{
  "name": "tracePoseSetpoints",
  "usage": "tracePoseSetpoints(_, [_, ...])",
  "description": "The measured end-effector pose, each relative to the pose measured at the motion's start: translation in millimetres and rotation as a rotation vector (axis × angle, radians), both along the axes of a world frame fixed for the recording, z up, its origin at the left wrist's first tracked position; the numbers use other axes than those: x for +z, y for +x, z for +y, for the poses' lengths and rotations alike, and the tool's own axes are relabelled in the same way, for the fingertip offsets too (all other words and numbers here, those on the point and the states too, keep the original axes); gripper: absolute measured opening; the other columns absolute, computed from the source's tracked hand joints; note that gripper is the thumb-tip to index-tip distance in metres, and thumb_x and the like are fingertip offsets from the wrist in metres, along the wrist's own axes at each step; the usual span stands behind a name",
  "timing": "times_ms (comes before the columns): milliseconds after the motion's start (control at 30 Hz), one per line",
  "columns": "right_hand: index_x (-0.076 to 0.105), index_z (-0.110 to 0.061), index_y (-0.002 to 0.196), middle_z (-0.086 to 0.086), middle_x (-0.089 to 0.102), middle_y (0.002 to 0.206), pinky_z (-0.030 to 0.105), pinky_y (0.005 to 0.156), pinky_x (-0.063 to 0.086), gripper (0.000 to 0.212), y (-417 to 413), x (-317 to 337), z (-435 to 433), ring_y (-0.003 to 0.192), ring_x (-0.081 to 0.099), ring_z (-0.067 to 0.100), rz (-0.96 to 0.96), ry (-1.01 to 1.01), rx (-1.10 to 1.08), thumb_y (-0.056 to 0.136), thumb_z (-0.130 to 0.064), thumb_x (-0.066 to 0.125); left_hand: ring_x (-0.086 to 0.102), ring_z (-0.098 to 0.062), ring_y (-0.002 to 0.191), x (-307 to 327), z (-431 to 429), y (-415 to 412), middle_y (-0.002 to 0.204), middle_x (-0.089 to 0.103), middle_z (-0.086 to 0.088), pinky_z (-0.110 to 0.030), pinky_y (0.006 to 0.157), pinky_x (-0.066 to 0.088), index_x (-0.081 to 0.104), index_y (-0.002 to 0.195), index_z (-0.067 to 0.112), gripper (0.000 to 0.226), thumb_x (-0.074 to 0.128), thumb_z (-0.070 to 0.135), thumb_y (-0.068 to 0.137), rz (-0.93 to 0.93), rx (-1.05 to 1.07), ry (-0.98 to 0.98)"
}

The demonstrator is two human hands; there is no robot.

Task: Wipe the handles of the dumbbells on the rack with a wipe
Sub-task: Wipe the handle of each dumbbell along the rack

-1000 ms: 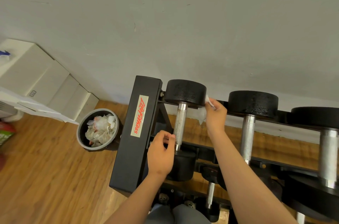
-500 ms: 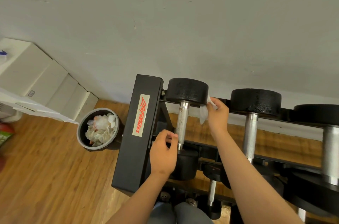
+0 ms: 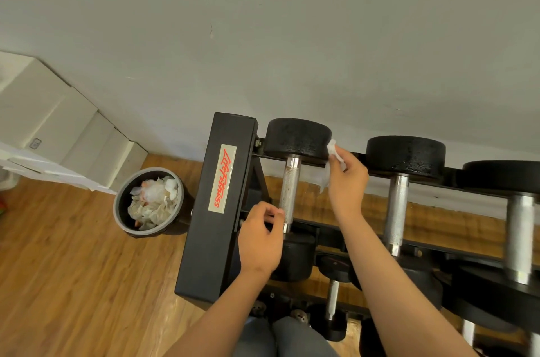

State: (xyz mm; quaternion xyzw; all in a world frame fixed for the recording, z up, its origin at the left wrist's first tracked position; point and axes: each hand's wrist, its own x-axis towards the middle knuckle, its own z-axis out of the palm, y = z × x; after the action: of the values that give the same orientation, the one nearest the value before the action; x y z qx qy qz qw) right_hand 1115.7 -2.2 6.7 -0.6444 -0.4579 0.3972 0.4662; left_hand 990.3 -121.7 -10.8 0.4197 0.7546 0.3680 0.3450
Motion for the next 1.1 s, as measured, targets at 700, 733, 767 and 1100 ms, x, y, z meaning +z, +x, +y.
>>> tracePoseSetpoints(700, [0.06,-0.012,0.128,0.001,0.056,0.135,0.004,0.104,0.028,0.037,-22.5,33.8,20.5,0.124,0.042,-0.003,-0.321,0.276,0.214,0.091,-0.005,0.061,0.059,0.002,0.083,0.0,0.0,0.1,0.088,0.061,0.013,-0.014,0.071,0.045,0.058,0.089,0.026,0.009,0.056,0.033,0.095,0.019,-0.004,0.006])
tracePoseSetpoints(733, [0.06,-0.012,0.127,0.0,0.056,0.135,0.007,0.105,0.029,0.037,-22.2,32.9,17.9,0.125,0.042,-0.003,-0.323,0.284,0.217,0.091,-0.005,0.061,0.058,0.002,0.083,0.3,0.0,0.0,0.088,0.061,0.013,-0.014,0.071,0.045,0.058,0.089,0.027,0.009,0.056,0.033,0.095,0.019,-0.003,0.007])
tracePoseSetpoints(767, [0.06,-0.013,0.127,-0.004,0.054,0.135,0.008,0.106,0.029,0.038,-21.0,31.5,12.3,0.125,0.042,-0.004,-0.315,0.289,0.224,0.09,-0.004,0.062,0.058,0.003,0.083,0.1,0.0,-0.1,0.088,0.061,0.013,-0.014,0.071,0.045,0.058,0.089,0.027,0.009,0.056,0.033,0.094,0.019,-0.003,0.009])
tracePoseSetpoints(1100, [0.073,-0.011,0.103,0.004,0.061,0.114,0.013,0.093,0.044,0.025,-24.5,38.9,19.2,0.11,0.054,0.015,-0.355,0.322,0.245,0.081,0.002,0.07,0.059,0.002,0.082,-2.1,-0.5,-1.0,0.087,0.062,0.012,-0.018,0.072,0.049,0.059,0.089,0.026,0.01,0.055,0.034,0.094,0.024,-0.005,0.032])
